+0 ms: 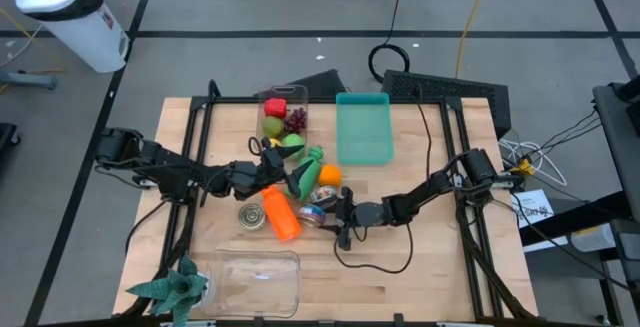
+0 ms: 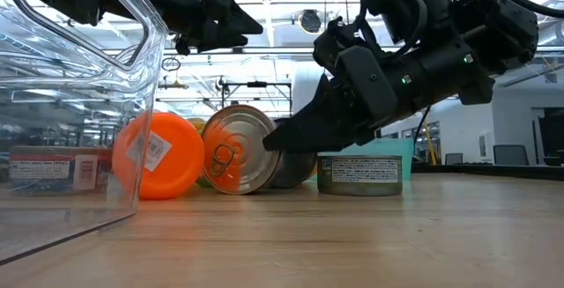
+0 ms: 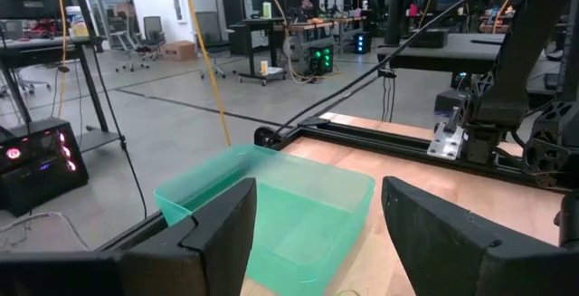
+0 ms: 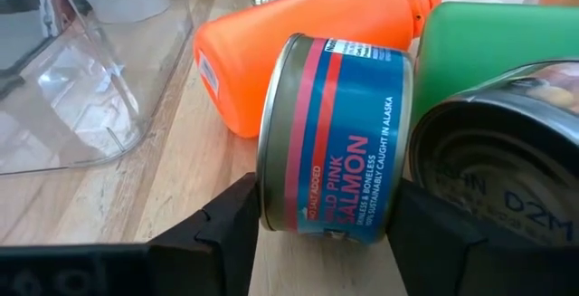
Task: Pick & Place Food Item
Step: Put the right blue pink tuna can into the light blue bin
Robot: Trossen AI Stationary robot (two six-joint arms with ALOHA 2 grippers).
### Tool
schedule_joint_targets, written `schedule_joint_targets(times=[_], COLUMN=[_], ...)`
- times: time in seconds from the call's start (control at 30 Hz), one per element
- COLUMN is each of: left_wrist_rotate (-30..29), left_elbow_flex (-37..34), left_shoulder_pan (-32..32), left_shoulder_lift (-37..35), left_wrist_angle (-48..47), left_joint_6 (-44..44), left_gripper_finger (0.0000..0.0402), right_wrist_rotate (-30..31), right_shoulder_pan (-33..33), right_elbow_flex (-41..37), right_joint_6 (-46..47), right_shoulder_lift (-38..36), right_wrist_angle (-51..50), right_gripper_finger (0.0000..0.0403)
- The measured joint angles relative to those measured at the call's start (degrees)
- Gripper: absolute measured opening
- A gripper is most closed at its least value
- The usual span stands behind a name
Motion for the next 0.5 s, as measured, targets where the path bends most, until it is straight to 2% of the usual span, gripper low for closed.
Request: schedule_joint_targets(times=[0.23,0.5], left_wrist_rotate=[0.0,0.0], left_elbow_flex=[0.0,0.0], left_shoulder_pan=[0.0,0.0], left_shoulder_lift=[0.0,0.0], left_wrist_angle=[0.0,0.0], left_joint_6=[0.0,0.0], left_gripper_finger=[0.0244,0.0243], right_wrist_rotate=[-0.1,0.0], right_shoulder_pan=[0.8,1.3], right_elbow_flex=[0.0,0.0], right_joint_6=[0.0,-0.7], right_shoulder_lift=[-4.6,-12.1], right_wrist_angle=[-1.4,-8.0], right_gripper_finger=[0.0193,0.0193])
